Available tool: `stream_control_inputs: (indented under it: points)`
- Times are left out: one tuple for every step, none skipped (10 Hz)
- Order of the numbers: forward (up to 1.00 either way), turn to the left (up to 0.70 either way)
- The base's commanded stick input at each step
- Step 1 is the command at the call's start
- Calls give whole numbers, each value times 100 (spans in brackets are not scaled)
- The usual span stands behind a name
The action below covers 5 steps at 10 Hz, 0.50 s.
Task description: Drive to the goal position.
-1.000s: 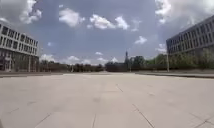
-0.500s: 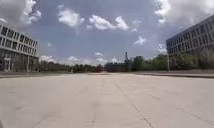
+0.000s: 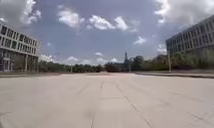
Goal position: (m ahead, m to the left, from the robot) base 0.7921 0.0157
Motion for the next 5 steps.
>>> stream_control_inputs:
  points:
    - [70,0]
    - [70,0]
    - [70,0]
    - [70,0]
    - [70,0]
